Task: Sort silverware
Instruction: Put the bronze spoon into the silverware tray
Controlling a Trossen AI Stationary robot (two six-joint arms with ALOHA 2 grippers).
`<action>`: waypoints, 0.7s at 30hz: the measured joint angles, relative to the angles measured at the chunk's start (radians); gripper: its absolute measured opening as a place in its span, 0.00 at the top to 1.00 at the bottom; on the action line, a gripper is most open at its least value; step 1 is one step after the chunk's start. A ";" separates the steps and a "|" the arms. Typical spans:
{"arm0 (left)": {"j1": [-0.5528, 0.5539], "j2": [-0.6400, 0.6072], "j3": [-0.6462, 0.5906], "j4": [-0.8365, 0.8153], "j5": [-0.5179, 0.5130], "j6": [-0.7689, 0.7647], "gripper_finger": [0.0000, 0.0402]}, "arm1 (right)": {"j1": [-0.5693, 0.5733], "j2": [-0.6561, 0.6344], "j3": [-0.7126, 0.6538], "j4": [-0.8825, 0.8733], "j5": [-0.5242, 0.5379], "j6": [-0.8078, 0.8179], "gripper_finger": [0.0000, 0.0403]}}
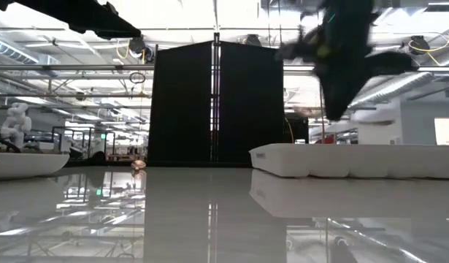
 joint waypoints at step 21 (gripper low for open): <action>0.000 0.000 0.000 -0.061 0.000 -0.029 0.55 | -0.495 0.024 -0.048 0.130 -0.187 -0.400 0.99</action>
